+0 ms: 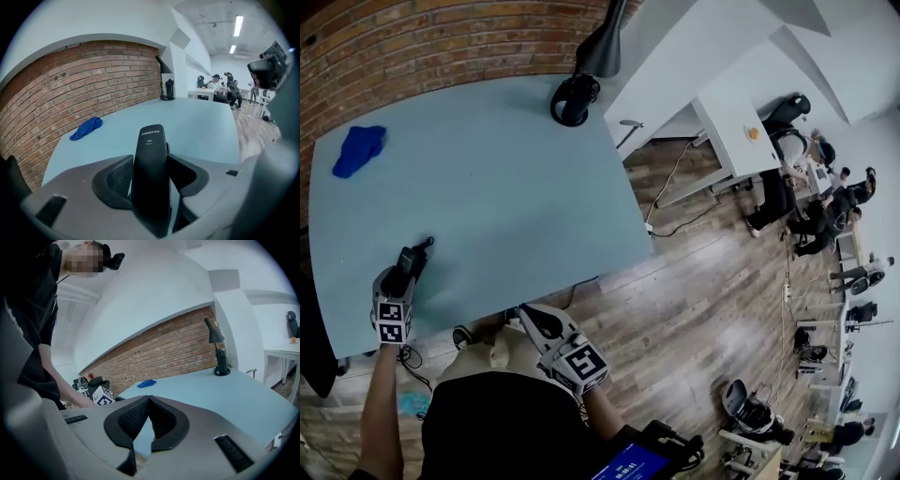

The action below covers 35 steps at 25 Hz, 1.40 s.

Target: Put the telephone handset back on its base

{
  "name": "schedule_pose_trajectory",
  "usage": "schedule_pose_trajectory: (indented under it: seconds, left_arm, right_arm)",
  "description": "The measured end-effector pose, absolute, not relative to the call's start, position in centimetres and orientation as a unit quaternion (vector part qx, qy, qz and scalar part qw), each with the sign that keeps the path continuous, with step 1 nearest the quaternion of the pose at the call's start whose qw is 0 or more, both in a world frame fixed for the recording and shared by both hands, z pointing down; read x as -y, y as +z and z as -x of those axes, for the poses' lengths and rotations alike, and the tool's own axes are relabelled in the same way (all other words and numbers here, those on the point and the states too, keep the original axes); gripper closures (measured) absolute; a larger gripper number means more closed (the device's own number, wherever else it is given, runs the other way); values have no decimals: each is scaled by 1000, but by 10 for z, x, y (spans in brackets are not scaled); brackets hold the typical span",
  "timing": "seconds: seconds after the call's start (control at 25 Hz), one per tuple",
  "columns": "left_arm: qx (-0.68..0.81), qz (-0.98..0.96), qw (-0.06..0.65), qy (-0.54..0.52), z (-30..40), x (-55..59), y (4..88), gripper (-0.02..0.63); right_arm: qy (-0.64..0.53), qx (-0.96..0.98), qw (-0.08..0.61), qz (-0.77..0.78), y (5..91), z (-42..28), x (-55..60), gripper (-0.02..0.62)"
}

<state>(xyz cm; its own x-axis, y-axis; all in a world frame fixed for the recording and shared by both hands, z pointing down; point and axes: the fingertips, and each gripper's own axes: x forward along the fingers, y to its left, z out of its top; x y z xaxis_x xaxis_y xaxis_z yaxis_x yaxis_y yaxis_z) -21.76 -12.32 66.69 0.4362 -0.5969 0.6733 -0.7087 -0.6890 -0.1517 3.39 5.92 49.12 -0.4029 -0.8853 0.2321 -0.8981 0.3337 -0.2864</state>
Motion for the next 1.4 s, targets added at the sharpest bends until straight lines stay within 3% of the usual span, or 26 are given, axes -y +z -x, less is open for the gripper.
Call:
schedule_pose_trajectory:
  seconds: [0.36,0.84,1.2,1.4]
  left_arm:
    - [369,-838,85,393,204,122,687,351]
    - [394,-831,81,383,219,77,668,348]
    - [351,-858,121,355,218,-31,664,349]
    - [440,-857,110,246,222,4,591,376]
  right_arm:
    - [193,794,6,-577,495,-58,-71,577]
    - [211,824,17,-525,502,-39,-52,577]
    - [236,892,63,-380,542,47,-4,577]
    - [185,935,61,-297,510,99,29,577]
